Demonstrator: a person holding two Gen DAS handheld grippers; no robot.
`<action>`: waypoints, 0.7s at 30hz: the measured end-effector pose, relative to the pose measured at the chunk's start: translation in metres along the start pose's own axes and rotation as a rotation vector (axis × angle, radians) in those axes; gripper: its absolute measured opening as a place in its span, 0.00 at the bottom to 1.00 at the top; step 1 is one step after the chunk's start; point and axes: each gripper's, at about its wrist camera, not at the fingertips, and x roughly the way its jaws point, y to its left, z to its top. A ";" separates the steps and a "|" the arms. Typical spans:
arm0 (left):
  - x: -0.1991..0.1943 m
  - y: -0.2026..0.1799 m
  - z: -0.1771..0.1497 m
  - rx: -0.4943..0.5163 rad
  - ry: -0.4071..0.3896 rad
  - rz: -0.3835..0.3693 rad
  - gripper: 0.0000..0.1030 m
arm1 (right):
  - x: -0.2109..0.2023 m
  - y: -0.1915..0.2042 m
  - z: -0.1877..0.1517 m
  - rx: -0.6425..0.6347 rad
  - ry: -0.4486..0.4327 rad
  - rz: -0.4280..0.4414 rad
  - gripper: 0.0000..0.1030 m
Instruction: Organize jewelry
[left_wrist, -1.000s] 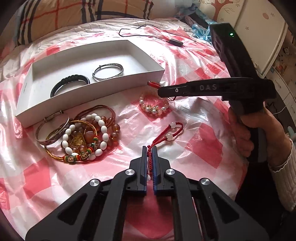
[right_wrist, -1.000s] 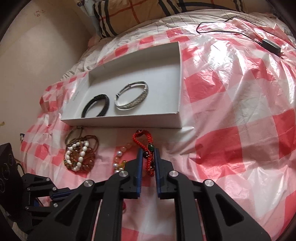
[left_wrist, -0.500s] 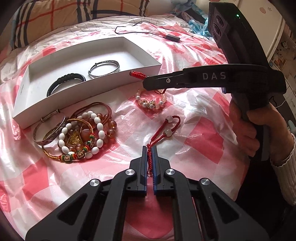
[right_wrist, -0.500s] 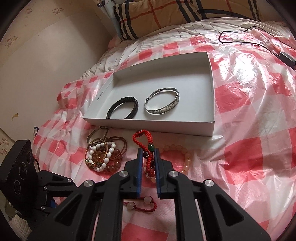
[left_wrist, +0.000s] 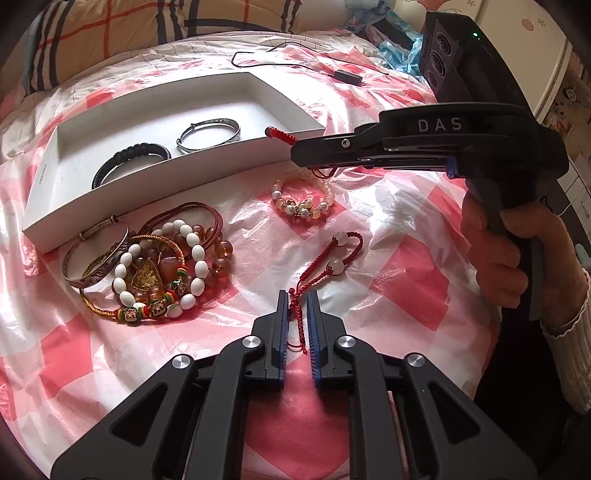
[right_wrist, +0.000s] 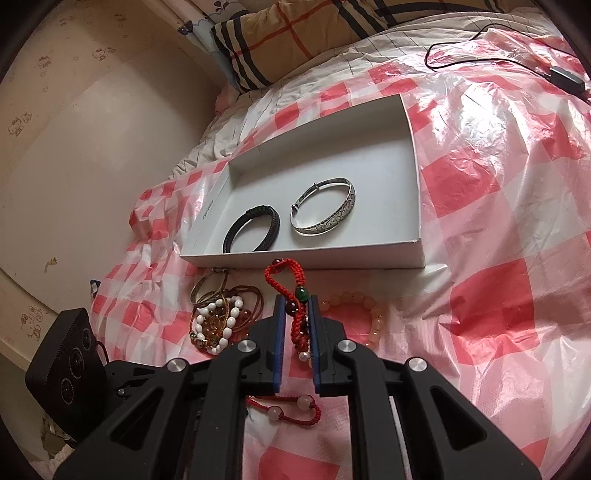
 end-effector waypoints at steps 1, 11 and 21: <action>0.000 -0.001 0.000 0.004 -0.001 0.003 0.09 | 0.000 -0.001 0.000 0.009 0.000 0.009 0.12; -0.012 -0.001 0.004 0.006 -0.023 -0.016 0.04 | -0.006 -0.017 0.004 0.118 -0.013 0.122 0.12; -0.053 0.023 0.022 -0.074 -0.162 -0.064 0.04 | -0.014 -0.004 0.009 0.056 -0.066 0.077 0.12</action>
